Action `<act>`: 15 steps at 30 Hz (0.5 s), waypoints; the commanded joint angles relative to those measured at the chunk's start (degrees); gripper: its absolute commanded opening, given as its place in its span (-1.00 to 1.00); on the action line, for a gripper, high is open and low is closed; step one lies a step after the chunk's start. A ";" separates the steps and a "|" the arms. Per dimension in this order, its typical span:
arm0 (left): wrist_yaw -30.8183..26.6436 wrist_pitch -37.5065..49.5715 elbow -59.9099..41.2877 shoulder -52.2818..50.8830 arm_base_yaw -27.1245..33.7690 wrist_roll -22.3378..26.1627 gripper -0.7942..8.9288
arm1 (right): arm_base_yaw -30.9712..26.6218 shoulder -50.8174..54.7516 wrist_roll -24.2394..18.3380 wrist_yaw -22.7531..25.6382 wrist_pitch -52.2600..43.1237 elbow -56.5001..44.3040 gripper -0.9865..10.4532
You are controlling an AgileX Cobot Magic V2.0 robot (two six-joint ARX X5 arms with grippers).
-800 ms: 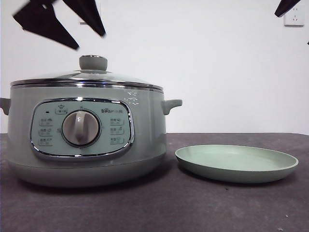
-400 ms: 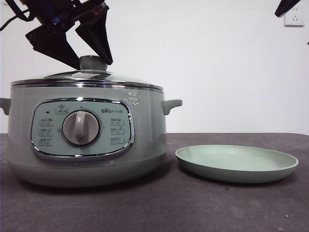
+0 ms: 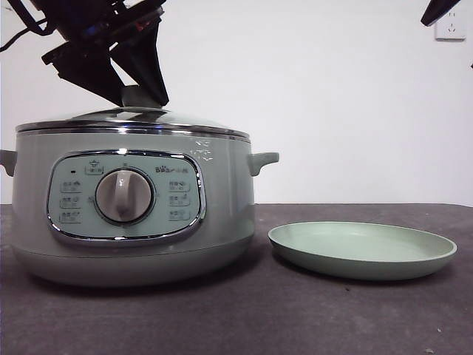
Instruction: Take the corn out from the steamer,put the corn on the plate,close the lid
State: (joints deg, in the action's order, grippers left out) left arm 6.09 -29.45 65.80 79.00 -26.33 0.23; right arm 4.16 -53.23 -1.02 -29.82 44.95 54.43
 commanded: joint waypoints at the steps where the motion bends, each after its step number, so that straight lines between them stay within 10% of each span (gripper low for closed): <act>1: -0.13 0.35 0.09 0.15 -0.07 1.33 -0.85 | 0.37 -0.02 1.18 0.04 -0.59 0.17 -0.11; 15: -9.99 1.03 3.32 -12.79 0.13 1.31 -0.85 | 15.89 -6.82 9.53 2.05 -13.64 1.90 -0.11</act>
State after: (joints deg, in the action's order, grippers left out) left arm -3.60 -30.61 68.10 68.01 -26.09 0.91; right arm 19.14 -59.20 7.03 -28.23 31.68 55.88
